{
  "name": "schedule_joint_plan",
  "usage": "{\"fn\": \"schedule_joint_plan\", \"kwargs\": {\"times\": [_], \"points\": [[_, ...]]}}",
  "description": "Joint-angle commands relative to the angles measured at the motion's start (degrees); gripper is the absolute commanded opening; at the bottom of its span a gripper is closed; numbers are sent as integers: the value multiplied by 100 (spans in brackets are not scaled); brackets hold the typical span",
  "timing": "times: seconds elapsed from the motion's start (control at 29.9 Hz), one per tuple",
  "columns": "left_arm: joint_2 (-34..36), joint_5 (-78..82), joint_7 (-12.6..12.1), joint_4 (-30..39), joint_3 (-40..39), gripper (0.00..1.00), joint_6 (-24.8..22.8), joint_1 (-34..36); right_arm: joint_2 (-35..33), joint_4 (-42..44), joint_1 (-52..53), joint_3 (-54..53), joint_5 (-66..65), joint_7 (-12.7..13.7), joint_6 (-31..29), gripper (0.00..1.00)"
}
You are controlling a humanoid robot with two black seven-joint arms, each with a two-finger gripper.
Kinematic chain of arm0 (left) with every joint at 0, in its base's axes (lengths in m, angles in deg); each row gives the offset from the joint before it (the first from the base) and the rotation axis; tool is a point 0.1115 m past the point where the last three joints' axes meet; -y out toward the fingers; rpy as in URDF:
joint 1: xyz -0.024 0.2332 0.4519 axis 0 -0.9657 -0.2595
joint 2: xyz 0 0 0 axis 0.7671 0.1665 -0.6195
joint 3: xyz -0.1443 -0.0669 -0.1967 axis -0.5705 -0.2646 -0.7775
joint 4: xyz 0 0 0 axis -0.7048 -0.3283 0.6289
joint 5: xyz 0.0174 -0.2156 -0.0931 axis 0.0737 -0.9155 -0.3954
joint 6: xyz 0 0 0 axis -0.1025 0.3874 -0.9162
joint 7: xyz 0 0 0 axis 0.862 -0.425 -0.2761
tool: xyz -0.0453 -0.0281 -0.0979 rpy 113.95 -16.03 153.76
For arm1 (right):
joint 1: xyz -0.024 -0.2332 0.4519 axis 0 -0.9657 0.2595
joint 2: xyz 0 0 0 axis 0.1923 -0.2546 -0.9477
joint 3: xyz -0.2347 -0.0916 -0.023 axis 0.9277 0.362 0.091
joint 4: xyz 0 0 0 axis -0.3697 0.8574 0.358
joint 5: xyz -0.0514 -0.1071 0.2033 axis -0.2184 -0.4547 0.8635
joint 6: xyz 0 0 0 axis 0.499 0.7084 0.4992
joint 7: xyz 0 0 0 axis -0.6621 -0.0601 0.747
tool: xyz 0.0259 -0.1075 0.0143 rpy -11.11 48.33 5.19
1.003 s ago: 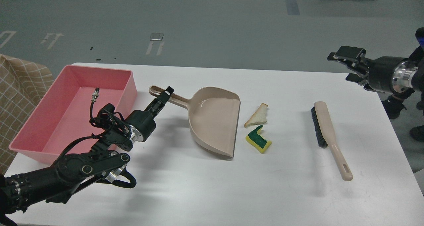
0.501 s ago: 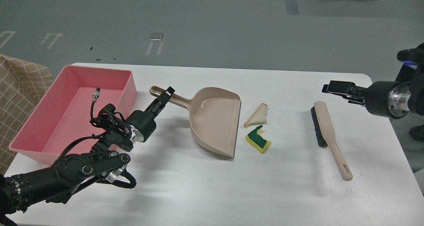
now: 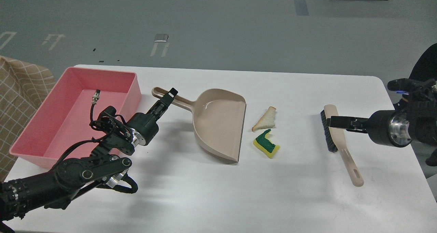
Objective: Sweep and dump garbage into bin
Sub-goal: 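Move the right gripper down to the wooden brush handle, then grasp the wooden brush handle with the right gripper and lift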
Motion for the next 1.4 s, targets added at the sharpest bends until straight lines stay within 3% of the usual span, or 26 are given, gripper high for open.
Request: {"fn": "schedule_joint_plan", "kwargs": {"times": [0.0, 0.17, 0.84, 1.37], "points": [[-2, 0, 2, 7, 0, 0, 0, -5, -188, -77, -4, 150, 5, 18, -2, 99], [-11, 0, 2, 7, -9, 0, 0, -5, -487, -227, -39, 282, 5, 35, -2, 98], [-11, 0, 28, 25, -9, 0, 0, -14, -399, -236, -505, 309, -3, 44, -2, 96], [-2, 0, 37, 25, -9, 0, 0, -14, -302, -227, -575, 309, -3, 35, -2, 85]]}}
